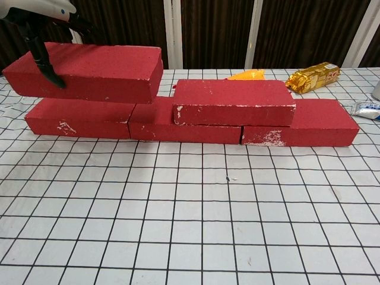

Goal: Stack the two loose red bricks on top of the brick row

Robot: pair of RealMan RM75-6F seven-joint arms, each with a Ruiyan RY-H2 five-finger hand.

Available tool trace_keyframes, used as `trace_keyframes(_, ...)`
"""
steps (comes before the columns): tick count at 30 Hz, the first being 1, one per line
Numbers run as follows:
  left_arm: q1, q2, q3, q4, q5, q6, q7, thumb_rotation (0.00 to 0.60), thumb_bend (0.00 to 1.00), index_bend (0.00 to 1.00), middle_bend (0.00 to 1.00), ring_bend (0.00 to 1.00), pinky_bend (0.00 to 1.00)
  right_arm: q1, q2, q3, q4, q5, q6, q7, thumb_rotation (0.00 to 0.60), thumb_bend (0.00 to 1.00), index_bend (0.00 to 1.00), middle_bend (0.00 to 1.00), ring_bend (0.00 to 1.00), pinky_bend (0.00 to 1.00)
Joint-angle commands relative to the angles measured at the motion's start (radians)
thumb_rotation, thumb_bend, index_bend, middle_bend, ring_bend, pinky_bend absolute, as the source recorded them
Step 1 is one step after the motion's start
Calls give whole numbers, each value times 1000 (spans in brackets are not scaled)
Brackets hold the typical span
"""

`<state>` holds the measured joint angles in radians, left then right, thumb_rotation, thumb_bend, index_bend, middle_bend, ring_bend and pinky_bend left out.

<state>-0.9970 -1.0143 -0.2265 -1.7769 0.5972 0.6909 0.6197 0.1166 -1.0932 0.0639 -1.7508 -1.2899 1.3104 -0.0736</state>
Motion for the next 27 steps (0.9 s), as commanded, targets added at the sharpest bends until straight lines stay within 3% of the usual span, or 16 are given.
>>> trace_keyframes(1, -29, -22, 3, 78, 35, -55, -70, 600, 0, 285, 203, 70, 117, 5, -17, 9, 4, 28, -3, -33, 600, 162, 117, 0, 0, 0)
trace_keyframes(13, -54, -86, 25, 282, 143, -168, -238, 600, 0, 275, 202, 67, 112, 16, -46, 28, 12, 94, -7, -101, 600, 161, 117, 0, 0, 0)
trace_keyframes(27, -95, -145, 86, 405, 194, -229, -323, 600, 0, 256, 191, 56, 97, 22, -67, 42, 22, 139, -3, -144, 600, 162, 117, 0, 0, 0)
